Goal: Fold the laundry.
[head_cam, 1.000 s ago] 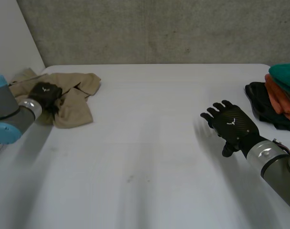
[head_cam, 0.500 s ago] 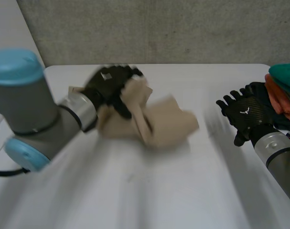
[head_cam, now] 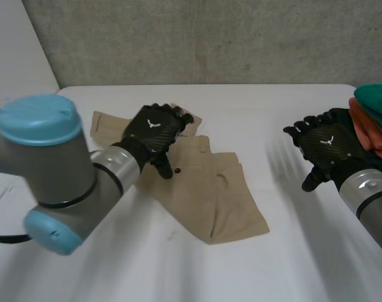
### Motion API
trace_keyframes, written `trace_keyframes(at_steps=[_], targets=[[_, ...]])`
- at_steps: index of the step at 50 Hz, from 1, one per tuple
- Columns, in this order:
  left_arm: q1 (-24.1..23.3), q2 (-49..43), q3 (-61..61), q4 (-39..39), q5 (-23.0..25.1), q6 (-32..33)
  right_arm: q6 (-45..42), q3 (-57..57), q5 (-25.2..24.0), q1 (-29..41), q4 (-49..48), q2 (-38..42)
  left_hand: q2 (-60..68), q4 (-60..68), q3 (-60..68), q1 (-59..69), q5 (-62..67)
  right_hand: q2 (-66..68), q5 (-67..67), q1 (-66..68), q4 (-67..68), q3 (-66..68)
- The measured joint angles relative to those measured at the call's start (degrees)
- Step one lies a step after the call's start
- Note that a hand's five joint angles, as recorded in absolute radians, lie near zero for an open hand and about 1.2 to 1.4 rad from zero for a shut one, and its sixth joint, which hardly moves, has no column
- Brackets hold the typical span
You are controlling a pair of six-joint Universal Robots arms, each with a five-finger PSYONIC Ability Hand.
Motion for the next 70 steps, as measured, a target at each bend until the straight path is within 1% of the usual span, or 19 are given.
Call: trace_keyframes(at_steps=[9,17,21,23,24,25,26,27,34,40,47,52,58,63,65,66,67,68,70], targets=[[-1.75,-17.27,15.20,-0.01,0.24,12.55,-0.68,-0.18,-0.51,0.42,2.17,0.81,0.00,0.00,0.00,0.00,0.00,0.00,0.00,0.00,0.00,0.00],[-2.87,-28.19,28.36,-6.36,3.16,14.35,-1.19,-0.38,-0.49,0.19,1.78,2.61,1.08,1.08,0.84,1.11,1.37,0.00,0.00,0.00,0.00,0.00],[-3.17,-31.25,31.81,-11.70,5.19,14.74,-1.81,-0.45,-0.46,0.10,1.61,3.37,6.85,7.09,6.53,7.54,6.86,0.00,0.00,0.00,0.00,0.00],[-3.30,-32.30,33.14,-14.48,5.91,15.25,-2.11,-0.45,-0.45,0.10,1.55,3.62,11.01,10.73,10.67,11.55,10.12,0.00,0.00,0.00,0.00,0.00],[-3.34,-32.59,33.59,-15.48,6.11,15.47,-2.21,-0.45,-0.45,0.11,1.52,3.70,25.86,24.79,24.18,26.71,23.99,0.00,0.00,0.00,0.00,0.00],[-3.38,-32.73,33.93,-16.22,6.21,15.65,-2.31,-0.46,-0.44,0.13,1.50,3.76,25.86,24.79,24.18,26.71,23.99,0.00,0.00,0.00,0.00,0.00],[-3.45,-32.73,34.29,-17.06,6.20,15.85,-2.41,-0.45,-0.41,0.14,1.47,3.82,44.13,45.03,43.67,41.28,43.68,0.00,0.00,0.00,0.00,0.00],[-3.52,-32.64,34.39,-17.32,6.13,15.89,-2.44,-0.46,-0.40,0.15,1.46,3.84,47.33,48.51,46.79,43.41,47.16,0.00,0.00,0.00,0.00,0.00],[-5.71,-26.40,32.88,-14.13,2.24,14.31,-2.54,-0.48,-0.21,0.11,1.38,3.86,52.32,53.95,51.26,46.20,50.46,0.00,0.00,0.00,0.00,0.00],[-7.63,-14.48,25.25,-6.48,-1.03,11.09,-2.49,-0.72,-0.20,-0.05,1.46,3.78,53.18,54.34,52.16,46.21,50.47,0.00,0.00,0.00,0.00,0.00],[-9.30,-1.49,14.29,-4.53,0.97,10.38,-2.41,-3.29,-1.51,-0.32,2.60,3.44,53.99,54.37,53.35,46.21,50.46,0.00,0.00,0.00,0.00,0.00],[-9.61,5.08,5.21,-6.09,3.60,10.81,-3.37,-9.63,-6.45,-0.56,7.15,3.27,54.03,54.39,53.50,46.21,50.45,0.00,0.00,0.00,0.00,0.02],[-8.08,7.99,-2.84,-7.00,5.00,11.13,-5.43,-21.45,-12.11,-1.19,18.60,5.67,54.04,54.39,53.51,46.21,50.46,0.00,0.00,0.00,0.00,0.02],[-5.42,8.31,-6.03,-7.27,4.99,11.40,-6.44,-26.15,-12.90,-1.13,23.14,8.86,54.04,54.39,53.50,46.21,50.46,0.00,0.00,0.00,0.00,0.02],[-2.29,9.62,-9.13,-7.38,4.83,11.83,-7.20,-28.55,-12.50,-0.94,25.03,11.09,44.93,46.16,44.60,40.98,45.50,0.00,0.00,0.00,0.00,0.02],[-1.13,10.76,-10.48,-7.35,4.77,11.97,-7.43,-29.13,-12.24,-0.87,25.28,11.57,32.64,34.03,33.78,27.74,33.51,0.00,0.00,0.00,0.00,0.02],[-0.56,11.44,-11.19,-7.33,4.74,12.03,-7.53,-29.36,-12.13,-0.83,25.33,11.74,32.64,34.03,33.78,27.74,33.51,0.00,0.00,0.00,0.00,0.02],[0.35,12.66,-12.37,-7.26,4.70,12.10,-7.68,-29.69,-12.00,-0.75,25.36,11.94,17.94,18.03,18.02,13.71,17.82,0.00,0.00,0.00,0.00,0.02],[1.85,14.85,-14.40,-7.09,4.68,12.16,-7.87,-30.23,-11.89,-0.55,25.27,12.07,13.50,13.47,13.53,10.26,13.37,0.00,0.00,0.00,0.00,0.02]])
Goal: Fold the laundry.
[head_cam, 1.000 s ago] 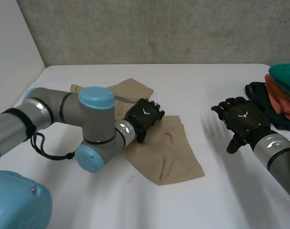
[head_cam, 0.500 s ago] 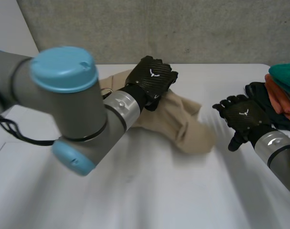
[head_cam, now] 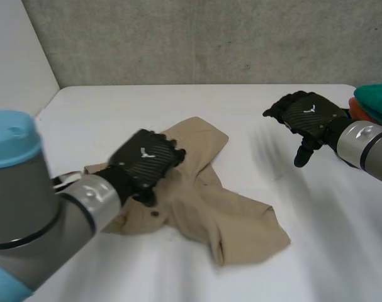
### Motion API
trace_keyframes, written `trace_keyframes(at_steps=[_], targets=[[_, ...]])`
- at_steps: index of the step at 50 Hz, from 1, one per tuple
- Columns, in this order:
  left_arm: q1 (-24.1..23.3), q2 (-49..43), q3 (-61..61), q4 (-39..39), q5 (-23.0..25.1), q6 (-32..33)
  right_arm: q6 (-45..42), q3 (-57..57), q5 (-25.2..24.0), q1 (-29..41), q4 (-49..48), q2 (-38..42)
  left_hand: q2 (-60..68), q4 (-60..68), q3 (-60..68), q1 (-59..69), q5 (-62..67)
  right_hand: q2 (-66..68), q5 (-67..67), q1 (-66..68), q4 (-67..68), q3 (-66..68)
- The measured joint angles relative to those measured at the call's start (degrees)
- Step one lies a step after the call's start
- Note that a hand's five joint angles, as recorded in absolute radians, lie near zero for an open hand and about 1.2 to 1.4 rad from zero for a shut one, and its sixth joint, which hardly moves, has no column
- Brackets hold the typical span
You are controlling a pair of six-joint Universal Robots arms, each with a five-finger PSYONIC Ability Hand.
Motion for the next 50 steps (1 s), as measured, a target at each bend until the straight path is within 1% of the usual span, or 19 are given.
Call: trace_keyframes(at_steps=[2,5,10,17,22,23,24,25,26,28,29,31,36,40,43,46,47,49,50], targets=[[2.01,3.17,-2.62,0.32,0.01,-0.14,-0.15,-0.72,0.16,0.59,-0.19,0.03,-7.75,-7.84,-7.73,-4.11,-7.61,0.00,0.00,0.00,0.00,0.00],[4.38,7.45,-5.68,0.76,0.01,-0.52,-0.20,-1.37,0.50,1.82,-0.38,0.05,-8.54,-8.75,-8.67,-4.11,-8.66,0.00,0.00,0.00,0.00,0.00],[6.37,12.32,-9.69,1.50,0.14,-1.13,-0.12,-1.09,1.34,3.96,-0.56,-0.01,-10.62,-10.63,-10.93,-6.65,-10.73,0.00,0.00,0.00,0.00,0.00],[6.23,13.78,-13.45,3.25,0.39,-1.87,-0.22,2.14,3.83,5.44,-0.57,-0.26,-12.45,-12.44,-12.84,-7.26,-12.63,0.00,0.00,0.00,0.00,0.00],[4.43,9.84,-13.90,5.75,0.01,-2.76,-0.30,6.02,5.17,5.14,-0.75,-0.58,-11.79,-11.70,-12.16,-6.99,-11.72,0.00,0.00,0.00,0.00,0.00],[3.88,8.80,-13.82,5.96,-0.21,-2.88,-0.31,6.74,5.27,5.04,-0.84,-0.71,-9.82,-9.74,-10.19,-5.66,-9.46,0.00,0.00,0.00,0.00,0.00],[3.06,7.31,-13.66,6.19,-0.67,-3.00,-0.32,7.77,5.35,4.92,-0.98,-0.91,-1.98,-1.85,-2.34,2.76,-1.41,0.00,0.00,0.00,0.00,0.00],[2.63,6.54,-13.56,6.27,-1.04,-3.06,-0.33,8.46,5.38,4.84,-1.12,-1.07,-1.98,-1.85,-2.34,2.76,-1.41,0.00,0.00,0.00,0.00,0.00],[2.08,5.54,-13.46,6.35,-1.72,-3.12,-0.33,9.32,5.40,4.76,-1.30,-1.30,13.18,13.37,12.71,20.17,13.60,0.00,0.00,0.00,0.00,0.00],[1.25,4.13,-13.24,6.51,-3.30,-3.20,-0.34,10.76,5.39,4.64,-1.73,-1.75,27.61,27.77,27.00,35.36,27.70,0.00,0.00,0.00,0.00,0.00],[0.83,3.40,-13.07,6.71,-4.76,-3.20,-0.35,11.62,5.39,4.59,-2.08,-2.08,35.51,35.18,34.30,40.33,34.90,0.00,0.00,0.00,0.00,0.00],[0.47,2.79,-12.57,7.43,-7.69,-3.16,-0.35,12.89,5.38,4.53,-2.72,-2.66,39.97,40.29,38.60,40.38,37.42,0.00,0.00,0.00,0.00,0.00],[0.85,3.40,-9.67,11.38,-15.74,-2.21,-0.36,14.27,5.40,4.52,-3.88,-3.63,40.43,40.88,38.89,40.38,37.41,0.00,0.00,0.00,0.00,0.00],[2.93,5.01,-5.64,17.00,-19.60,0.94,-0.35,14.26,5.44,4.51,-4.19,-3.92,40.43,40.88,38.89,40.38,37.41,0.00,0.00,0.00,0.00,0.00],[5.16,6.09,-1.58,23.11,-19.85,4.83,-0.26,14.01,5.45,4.48,-4.22,-4.13,40.43,40.89,38.89,40.38,37.42,0.00,0.00,0.00,0.00,0.00],[6.39,6.34,2.68,29.03,-17.66,8.03,0.04,13.77,5.49,4.46,-4.22,-4.54,40.44,40.90,38.89,40.38,37.42,0.00,0.00,0.00,0.00,0.00],[6.46,6.06,4.78,31.41,-15.93,9.01,0.23,13.71,5.54,4.42,-4.22,-4.76,40.44,40.90,38.89,40.38,37.42,0.00,0.00,0.00,0.00,0.00],[6.05,5.30,7.22,33.56,-13.54,9.50,0.44,13.68,5.67,4.37,-4.22,-4.98,40.53,40.91,38.89,40.38,37.41,0.00,0.00,0.00,0.00,0.00],[6.05,5.30,7.22,33.56,-13.54,9.50,0.44,13.68,5.67,4.37,-4.22,-4.98,40.53,40.91,38.89,40.38,37.41,0.00,0.00,0.00,0.00,0.00]])
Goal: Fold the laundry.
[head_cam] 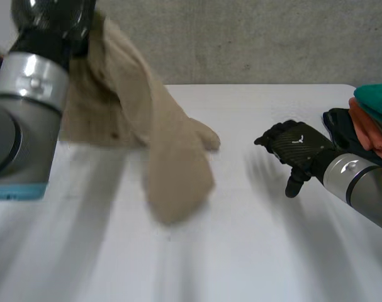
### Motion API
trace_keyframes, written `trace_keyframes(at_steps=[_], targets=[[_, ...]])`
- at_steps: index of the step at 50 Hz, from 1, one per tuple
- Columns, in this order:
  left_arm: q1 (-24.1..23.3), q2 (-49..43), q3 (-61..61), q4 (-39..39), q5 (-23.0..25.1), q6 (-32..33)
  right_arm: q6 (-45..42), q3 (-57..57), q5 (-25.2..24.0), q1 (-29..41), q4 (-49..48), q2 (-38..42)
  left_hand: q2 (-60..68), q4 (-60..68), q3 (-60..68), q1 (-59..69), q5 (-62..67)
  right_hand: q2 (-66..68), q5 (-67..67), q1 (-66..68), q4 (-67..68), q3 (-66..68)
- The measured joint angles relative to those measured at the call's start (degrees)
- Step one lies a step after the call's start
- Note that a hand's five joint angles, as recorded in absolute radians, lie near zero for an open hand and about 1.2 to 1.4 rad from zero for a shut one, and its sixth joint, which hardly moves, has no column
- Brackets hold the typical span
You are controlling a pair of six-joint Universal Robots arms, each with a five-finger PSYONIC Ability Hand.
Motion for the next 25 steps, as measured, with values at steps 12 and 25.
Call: trace_keyframes(at_steps=[12,25], targets=[[-11.63,-14.63,11.20,3.30,23.35,-15.20,1.33,0.93,2.19,-3.91,-0.21,-0.81,0.20,0.02,1.03,0.00,0.00,0.00,0.00,0.00,0.00,0.00],[-17.70,-28.44,11.52,-3.91,27.15,-19.60,2.34,2.70,2.31,-11.01,-1.79,-0.70,-50.05,-50.61,-48.46,-46.44,-47.15,0.00,0.00,0.00,0.00,0.00]])
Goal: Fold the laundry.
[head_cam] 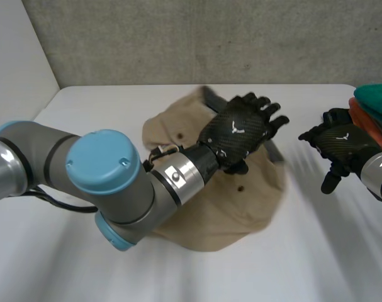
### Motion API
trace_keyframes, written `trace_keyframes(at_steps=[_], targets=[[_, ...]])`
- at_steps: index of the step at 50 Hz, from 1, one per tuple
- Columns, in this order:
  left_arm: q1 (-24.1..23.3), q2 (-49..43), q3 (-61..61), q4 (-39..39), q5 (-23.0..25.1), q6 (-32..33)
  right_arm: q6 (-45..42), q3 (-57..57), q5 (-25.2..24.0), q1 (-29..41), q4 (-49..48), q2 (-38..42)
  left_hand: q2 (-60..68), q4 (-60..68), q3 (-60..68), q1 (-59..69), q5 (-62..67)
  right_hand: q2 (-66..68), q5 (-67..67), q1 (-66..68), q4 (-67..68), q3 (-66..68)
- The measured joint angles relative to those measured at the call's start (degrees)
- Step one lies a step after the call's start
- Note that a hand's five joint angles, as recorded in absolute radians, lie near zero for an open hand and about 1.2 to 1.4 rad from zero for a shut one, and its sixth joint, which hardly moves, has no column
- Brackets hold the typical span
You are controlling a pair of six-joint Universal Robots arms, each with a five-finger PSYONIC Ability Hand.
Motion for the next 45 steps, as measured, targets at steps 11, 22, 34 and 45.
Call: trace_keyframes(at_steps=[11,22,34,45], targets=[[-0.07,7.96,-2.72,-7.27,-13.56,0.68,-3.60,1.04,-8.01,-2.45,0.40,-2.38,-1.74,-1.65,-2.13,-1.13,-1.88,0.00,0.01,0.00,0.00,0.00],[-0.28,22.95,-22.27,-18.85,-35.70,0.41,-19.03,5.84,-18.96,-2.29,0.68,-3.93,1.23,1.58,0.91,0.77,2.18,0.00,0.00,0.00,0.01,0.00],[1.51,16.73,-31.67,-16.63,-36.10,-0.04,-27.76,1.24,-15.57,-1.81,-2.65,10.18,1.23,1.58,0.91,0.77,2.18,5.22,5.96,4.20,6.28,6.50],[2.71,10.09,-29.56,-7.51,-35.80,0.92,-27.57,-2.67,-12.69,-0.08,-10.02,18.00,38.44,38.22,37.44,38.41,38.31,51.32,49.85,47.04,50.77,51.31]])
